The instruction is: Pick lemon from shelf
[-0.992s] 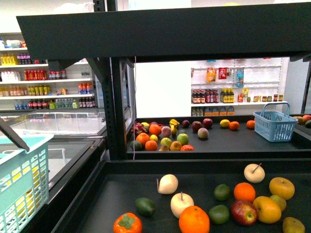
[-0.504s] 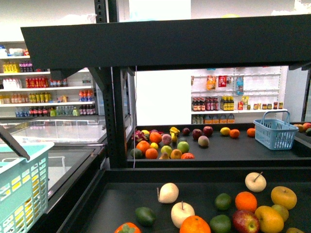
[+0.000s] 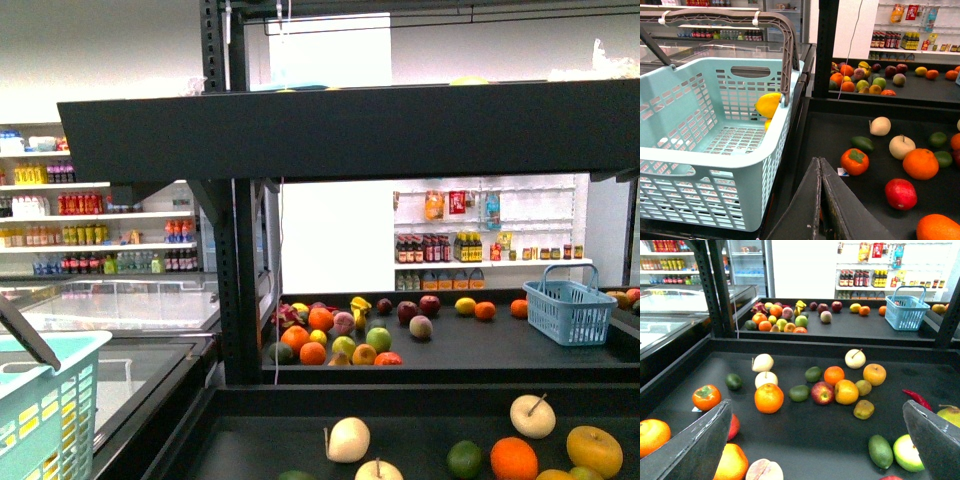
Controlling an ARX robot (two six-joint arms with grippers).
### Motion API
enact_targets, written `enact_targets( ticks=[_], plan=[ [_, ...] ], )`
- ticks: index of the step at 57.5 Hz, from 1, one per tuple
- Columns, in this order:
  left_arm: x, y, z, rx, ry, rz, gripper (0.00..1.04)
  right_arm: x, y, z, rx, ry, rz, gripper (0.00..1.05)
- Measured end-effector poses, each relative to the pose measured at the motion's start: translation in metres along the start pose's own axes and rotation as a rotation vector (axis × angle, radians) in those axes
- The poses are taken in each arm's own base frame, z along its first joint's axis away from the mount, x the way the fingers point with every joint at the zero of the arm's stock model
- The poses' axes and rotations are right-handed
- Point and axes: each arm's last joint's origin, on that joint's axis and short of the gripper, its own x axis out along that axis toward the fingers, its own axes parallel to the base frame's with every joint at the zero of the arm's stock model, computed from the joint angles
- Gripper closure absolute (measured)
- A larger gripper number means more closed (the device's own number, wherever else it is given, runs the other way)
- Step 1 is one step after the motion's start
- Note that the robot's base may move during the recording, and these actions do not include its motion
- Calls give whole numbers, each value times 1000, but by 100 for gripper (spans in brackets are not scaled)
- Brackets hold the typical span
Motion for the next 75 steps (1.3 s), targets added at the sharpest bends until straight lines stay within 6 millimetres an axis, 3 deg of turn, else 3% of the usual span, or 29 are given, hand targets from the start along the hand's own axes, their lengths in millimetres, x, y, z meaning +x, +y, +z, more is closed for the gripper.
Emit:
enact_targets(
  ticks=[41,63,69,75],
  plan=[
    [0,0,0,-1,0,0,101,0,0,0,0,0,0,2],
    [0,0,0,0,0,0,31,0,0,0,0,0,0,2],
    [0,0,0,0,0,0,7,0,0,0,0,0,0,2],
    [0,0,0,1,0,0,8,0,0,0,0,0,0,2]
  ],
)
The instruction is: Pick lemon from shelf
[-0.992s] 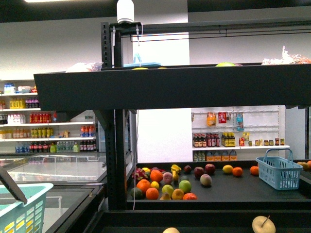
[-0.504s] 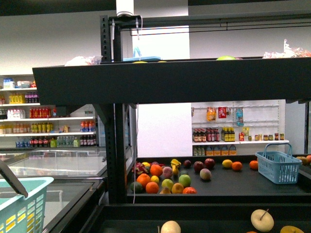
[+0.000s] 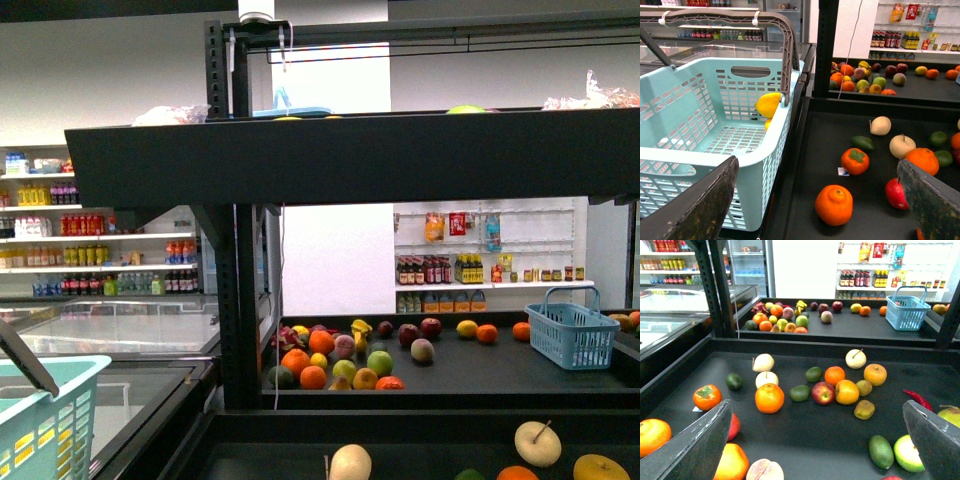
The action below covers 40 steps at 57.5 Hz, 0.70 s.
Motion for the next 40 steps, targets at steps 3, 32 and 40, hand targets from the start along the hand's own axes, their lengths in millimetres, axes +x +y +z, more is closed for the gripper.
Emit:
enact_targets(
  ticks=[3,32,40],
  plan=[
    [0,0,0,0,0,0,8,0,0,0,0,0,0,2],
    [0,0,0,0,0,0,8,0,0,0,0,0,0,2],
    [0,0,0,0,0,0,8,0,0,0,0,0,0,2]
  ],
)
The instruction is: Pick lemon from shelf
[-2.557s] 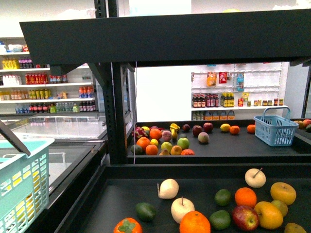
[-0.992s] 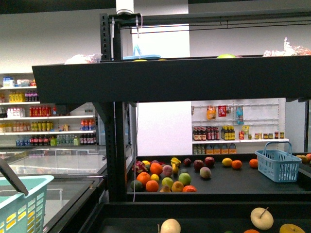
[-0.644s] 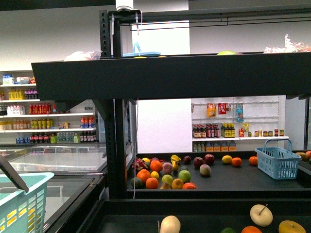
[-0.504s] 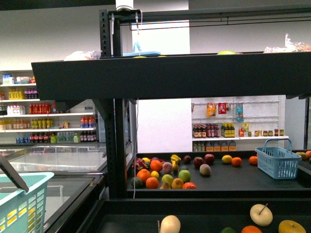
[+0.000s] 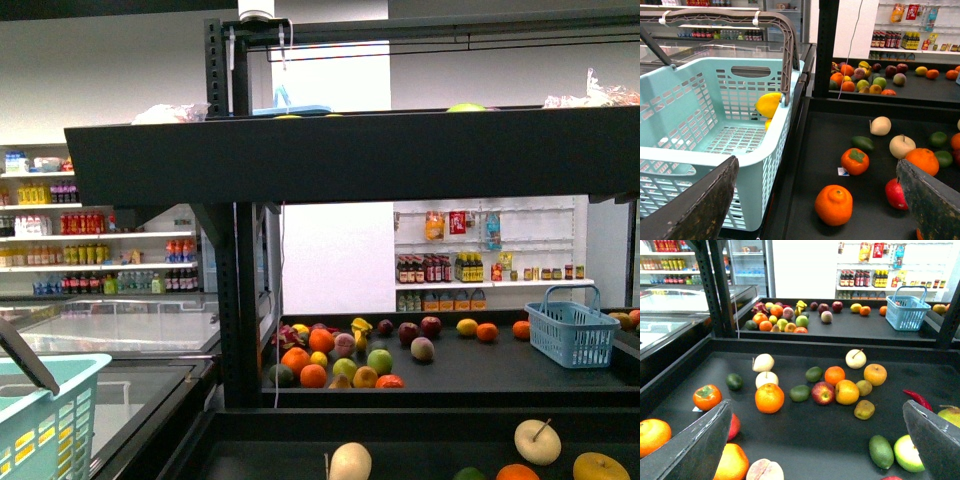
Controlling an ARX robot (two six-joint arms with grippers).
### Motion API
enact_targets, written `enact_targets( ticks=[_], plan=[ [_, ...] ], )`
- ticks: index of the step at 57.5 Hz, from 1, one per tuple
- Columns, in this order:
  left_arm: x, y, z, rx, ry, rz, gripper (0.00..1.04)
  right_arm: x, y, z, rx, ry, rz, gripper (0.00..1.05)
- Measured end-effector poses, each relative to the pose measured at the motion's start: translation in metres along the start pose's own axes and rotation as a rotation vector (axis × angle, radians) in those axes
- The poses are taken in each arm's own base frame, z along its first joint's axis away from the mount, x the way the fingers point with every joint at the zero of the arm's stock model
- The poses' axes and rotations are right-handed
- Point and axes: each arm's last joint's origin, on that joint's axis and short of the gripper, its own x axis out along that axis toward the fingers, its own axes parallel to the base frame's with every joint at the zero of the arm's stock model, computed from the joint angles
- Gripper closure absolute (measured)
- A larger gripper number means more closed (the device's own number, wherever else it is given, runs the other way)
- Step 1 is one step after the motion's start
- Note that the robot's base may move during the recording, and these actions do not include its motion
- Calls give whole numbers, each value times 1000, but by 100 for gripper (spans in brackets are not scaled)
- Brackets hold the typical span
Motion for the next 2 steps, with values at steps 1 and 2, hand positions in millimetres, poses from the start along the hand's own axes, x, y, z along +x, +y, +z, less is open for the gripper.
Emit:
enact_targets(
  ticks=[1,2],
  plan=[
    [0,0,0,0,0,0,8,0,0,0,0,0,0,2],
    [0,0,0,0,0,0,8,0,0,0,0,0,0,2]
  ],
)
